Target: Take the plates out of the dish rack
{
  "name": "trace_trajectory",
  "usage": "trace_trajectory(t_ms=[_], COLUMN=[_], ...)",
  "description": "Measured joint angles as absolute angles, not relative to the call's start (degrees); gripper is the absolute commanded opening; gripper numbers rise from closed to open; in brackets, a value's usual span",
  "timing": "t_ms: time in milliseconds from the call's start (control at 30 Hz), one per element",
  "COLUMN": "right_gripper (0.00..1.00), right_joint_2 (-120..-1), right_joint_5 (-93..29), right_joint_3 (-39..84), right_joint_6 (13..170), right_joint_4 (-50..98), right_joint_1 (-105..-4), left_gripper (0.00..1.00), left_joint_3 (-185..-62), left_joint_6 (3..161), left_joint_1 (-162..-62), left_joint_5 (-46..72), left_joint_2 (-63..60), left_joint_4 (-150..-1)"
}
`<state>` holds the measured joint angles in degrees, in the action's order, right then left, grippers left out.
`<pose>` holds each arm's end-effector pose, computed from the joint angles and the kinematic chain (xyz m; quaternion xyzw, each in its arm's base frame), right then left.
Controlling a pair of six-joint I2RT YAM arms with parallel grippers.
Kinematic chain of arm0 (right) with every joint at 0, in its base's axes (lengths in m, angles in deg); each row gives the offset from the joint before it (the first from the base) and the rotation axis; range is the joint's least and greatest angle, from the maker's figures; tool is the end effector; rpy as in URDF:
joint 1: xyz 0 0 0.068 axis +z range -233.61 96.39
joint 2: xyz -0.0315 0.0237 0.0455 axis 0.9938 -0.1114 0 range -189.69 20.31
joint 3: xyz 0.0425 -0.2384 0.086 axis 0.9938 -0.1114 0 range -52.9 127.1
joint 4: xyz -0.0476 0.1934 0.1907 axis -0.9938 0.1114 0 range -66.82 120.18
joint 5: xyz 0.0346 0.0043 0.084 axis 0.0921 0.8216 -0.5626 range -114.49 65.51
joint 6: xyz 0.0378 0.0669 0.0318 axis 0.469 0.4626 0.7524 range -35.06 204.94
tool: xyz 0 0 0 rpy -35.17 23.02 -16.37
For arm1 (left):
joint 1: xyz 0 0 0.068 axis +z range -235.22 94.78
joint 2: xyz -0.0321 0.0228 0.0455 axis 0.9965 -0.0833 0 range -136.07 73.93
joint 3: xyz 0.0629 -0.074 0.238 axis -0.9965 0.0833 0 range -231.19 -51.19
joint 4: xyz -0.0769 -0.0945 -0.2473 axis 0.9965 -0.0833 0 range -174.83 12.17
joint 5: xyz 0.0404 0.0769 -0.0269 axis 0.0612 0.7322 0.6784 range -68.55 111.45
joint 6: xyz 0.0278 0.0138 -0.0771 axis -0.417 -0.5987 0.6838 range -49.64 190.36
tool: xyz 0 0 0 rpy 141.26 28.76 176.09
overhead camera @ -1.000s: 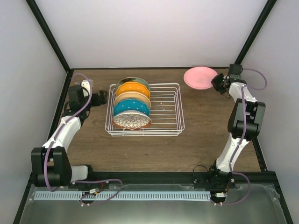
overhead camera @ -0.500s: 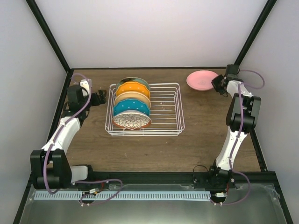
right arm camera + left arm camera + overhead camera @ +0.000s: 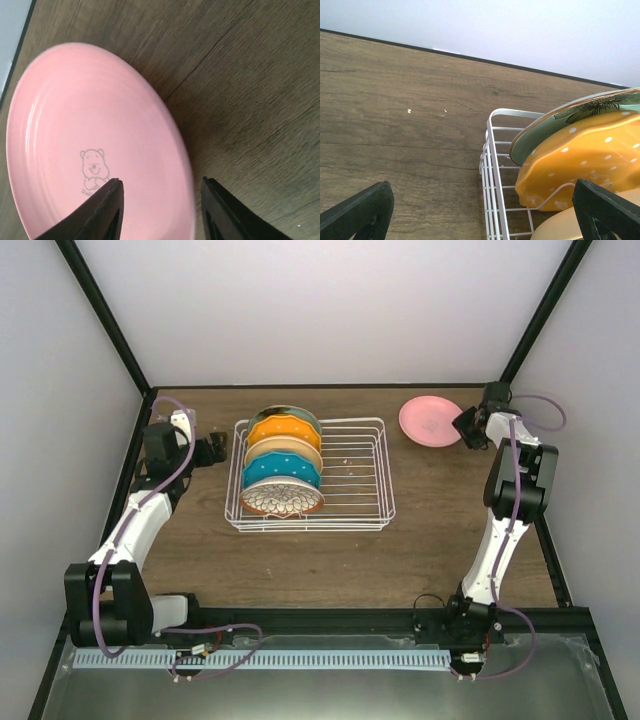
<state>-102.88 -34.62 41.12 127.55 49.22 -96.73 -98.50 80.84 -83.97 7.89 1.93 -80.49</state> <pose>0.4850 -0.0999 0.1268 0.4210 0.8527 0.1573 0.2665 0.3337 -0.0098 0.2285 -0.0257 0.8500 -0.1421 0.5065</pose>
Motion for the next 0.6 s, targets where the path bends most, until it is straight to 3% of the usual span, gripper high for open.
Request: trace_trajectory(t_ms=[433, 600], right_gripper=[0.60, 0.60], right_joint_2=[-100.46, -97.79], right_joint_5=[-33.20, -34.62], right_joint_3=[41.80, 54.60], right_joint_6=[123.51, 116.14], right_joint_4=[54.38, 58.36], right_joint_1=[-96.97, -96.05], left_gripper=[1.00, 1.00], left_joint_3=[-97.97, -97.93], left_joint_6=[80.75, 80.10], left_joint_1=[-83.97, -83.97], left_joint_5=[7.93, 8.37], left_joint_2=[3.21, 3.52], left_joint_4=[-80.47, -80.47])
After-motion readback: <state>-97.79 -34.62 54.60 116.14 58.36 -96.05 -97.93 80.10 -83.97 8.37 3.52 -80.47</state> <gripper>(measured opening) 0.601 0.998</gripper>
